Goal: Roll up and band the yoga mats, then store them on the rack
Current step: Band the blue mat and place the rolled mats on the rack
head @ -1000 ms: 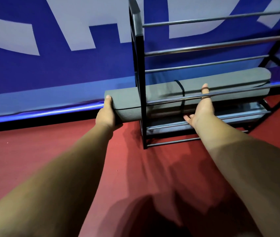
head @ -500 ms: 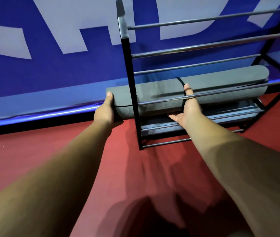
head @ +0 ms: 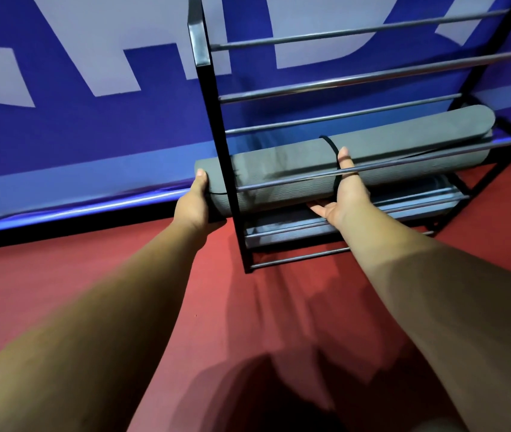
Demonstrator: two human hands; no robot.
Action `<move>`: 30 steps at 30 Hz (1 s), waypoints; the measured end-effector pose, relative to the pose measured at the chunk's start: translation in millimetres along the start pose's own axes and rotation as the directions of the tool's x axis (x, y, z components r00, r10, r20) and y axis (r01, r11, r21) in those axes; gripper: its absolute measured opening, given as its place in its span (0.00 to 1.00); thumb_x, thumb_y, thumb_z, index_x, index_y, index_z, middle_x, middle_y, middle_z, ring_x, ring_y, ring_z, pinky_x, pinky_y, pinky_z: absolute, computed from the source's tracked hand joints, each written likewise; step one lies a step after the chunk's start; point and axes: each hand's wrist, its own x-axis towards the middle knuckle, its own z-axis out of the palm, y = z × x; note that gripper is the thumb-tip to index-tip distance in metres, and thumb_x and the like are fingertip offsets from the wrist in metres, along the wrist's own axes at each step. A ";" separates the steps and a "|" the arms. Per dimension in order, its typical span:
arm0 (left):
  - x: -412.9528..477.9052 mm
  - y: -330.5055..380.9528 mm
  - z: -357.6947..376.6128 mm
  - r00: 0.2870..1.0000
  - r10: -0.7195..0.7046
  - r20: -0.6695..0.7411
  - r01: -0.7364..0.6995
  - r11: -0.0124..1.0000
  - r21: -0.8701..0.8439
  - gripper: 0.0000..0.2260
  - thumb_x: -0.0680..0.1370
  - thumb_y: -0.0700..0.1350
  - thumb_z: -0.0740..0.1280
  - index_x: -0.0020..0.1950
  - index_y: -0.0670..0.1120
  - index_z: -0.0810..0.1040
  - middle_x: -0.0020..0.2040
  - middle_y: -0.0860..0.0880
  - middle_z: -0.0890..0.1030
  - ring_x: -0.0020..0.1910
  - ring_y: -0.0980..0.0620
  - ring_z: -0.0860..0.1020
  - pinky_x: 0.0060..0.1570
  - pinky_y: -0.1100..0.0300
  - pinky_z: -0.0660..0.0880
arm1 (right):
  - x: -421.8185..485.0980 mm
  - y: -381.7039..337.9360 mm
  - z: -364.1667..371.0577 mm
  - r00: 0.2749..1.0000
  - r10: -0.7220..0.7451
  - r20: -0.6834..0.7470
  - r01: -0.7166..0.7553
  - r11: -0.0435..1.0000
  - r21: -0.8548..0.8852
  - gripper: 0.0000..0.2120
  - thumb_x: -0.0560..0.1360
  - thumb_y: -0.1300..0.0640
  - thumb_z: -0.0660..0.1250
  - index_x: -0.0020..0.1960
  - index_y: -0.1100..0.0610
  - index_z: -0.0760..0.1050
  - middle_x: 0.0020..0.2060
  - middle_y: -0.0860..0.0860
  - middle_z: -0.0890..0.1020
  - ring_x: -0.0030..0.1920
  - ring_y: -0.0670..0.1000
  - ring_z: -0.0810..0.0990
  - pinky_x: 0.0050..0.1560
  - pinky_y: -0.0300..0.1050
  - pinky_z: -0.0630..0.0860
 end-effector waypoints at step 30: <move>0.8 -2.3 0.0 1.000 -0.031 -0.004 0.031 0.999 -0.031 0.15 0.83 0.64 0.67 0.57 0.52 0.80 0.55 0.51 0.84 0.53 0.46 0.83 0.61 0.42 0.81 | -4.6 -3.4 3.2 0.999 -0.036 0.029 0.037 0.999 -0.033 0.63 0.40 0.30 0.87 0.72 0.46 0.72 0.63 0.55 0.82 0.58 0.65 0.83 0.50 0.73 0.82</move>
